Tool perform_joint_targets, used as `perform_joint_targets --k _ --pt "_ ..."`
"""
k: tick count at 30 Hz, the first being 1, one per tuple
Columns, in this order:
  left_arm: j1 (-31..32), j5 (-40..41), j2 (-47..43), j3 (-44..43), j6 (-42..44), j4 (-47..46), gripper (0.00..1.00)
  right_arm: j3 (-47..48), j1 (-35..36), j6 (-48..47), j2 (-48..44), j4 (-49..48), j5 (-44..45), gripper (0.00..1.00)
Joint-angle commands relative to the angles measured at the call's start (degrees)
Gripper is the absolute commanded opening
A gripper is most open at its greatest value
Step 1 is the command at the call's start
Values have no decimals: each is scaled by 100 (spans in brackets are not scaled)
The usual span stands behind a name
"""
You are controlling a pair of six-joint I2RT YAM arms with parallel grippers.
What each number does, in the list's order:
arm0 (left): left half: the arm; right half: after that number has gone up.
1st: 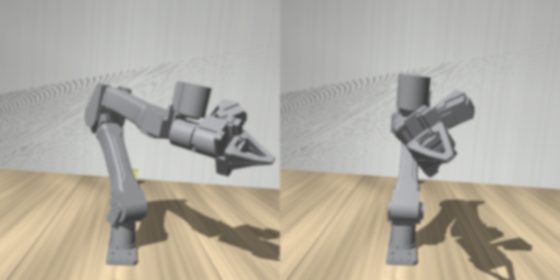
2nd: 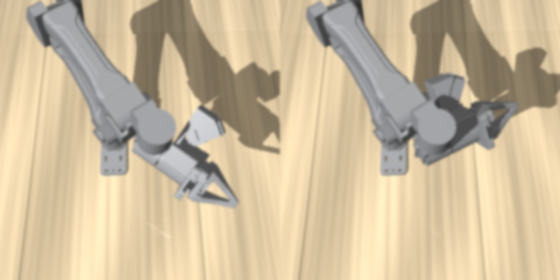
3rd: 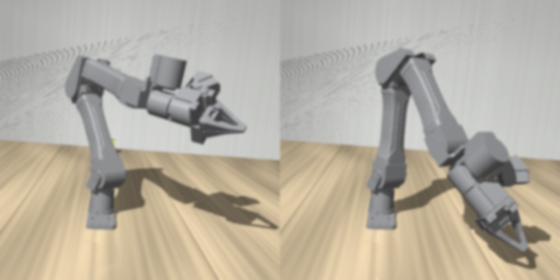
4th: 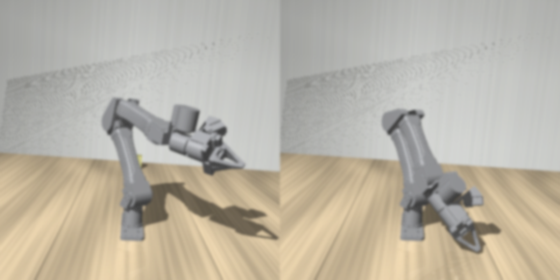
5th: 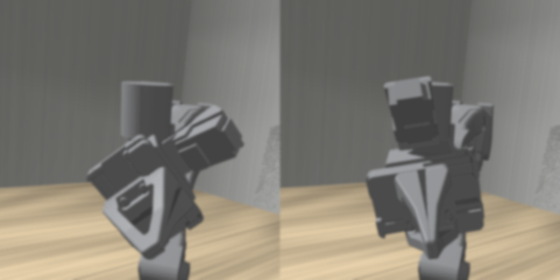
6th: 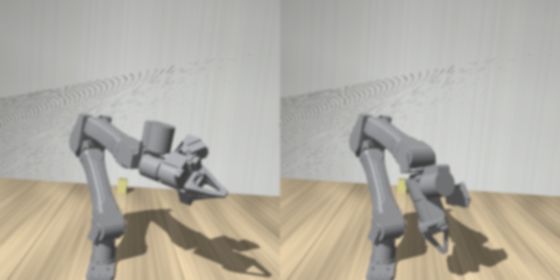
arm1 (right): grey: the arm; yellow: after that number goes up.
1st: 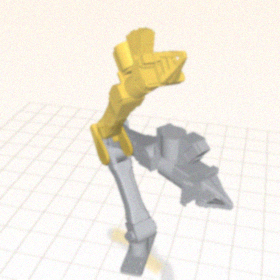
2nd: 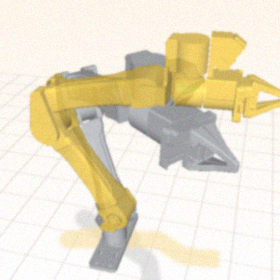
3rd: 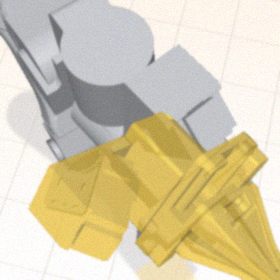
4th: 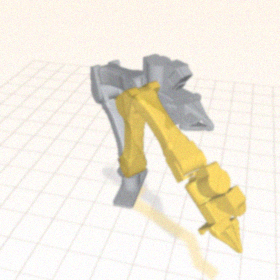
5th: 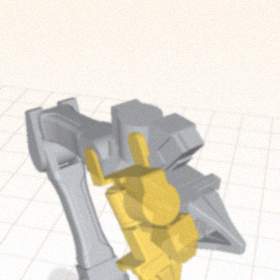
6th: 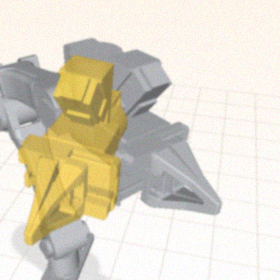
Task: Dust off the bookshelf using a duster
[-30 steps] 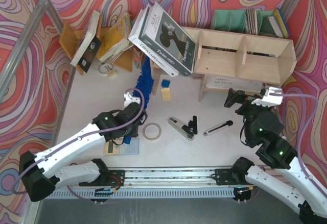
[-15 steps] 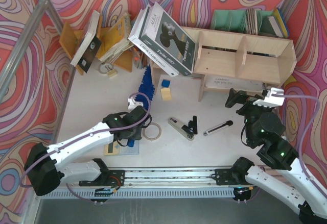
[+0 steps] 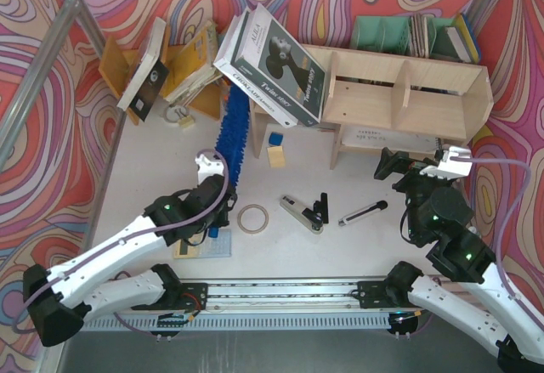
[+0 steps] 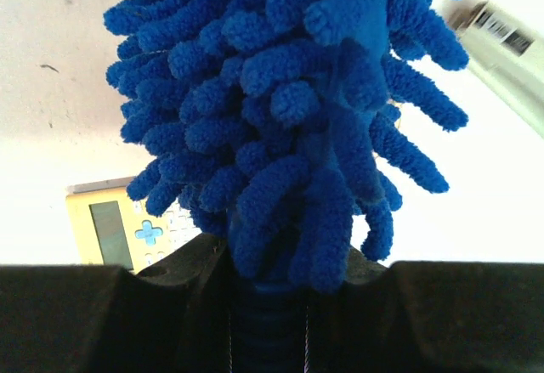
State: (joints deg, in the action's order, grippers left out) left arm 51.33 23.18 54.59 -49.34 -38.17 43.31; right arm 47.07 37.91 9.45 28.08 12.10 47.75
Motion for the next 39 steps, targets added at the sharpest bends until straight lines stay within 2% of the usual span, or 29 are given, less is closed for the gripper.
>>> perform_joint_targets --k 1,8,12,17,20,27,39 --pt "-10 -216 266 342 -28 -356 0 -31 23 20 -34 -6 76 99" --pt "-17 -502 670 599 -61 -521 0 -22 17 39 18 -41 64 99" --pt "-11 -60 810 375 -243 -41 0 -14 19 19 23 -43 60 99" --pt "-12 561 -131 136 -466 361 0 22 23 4 31 -28 44 99" --pt "-11 648 -653 -104 -349 487 0 14 18 -5 48 -66 46 99" --pt "-13 705 -952 -950 99 905 0 -5 23 -5 104 -99 24 99" --pt "-13 1263 -1397 -1949 759 961 0 36 23 65 122 -64 -24 99"
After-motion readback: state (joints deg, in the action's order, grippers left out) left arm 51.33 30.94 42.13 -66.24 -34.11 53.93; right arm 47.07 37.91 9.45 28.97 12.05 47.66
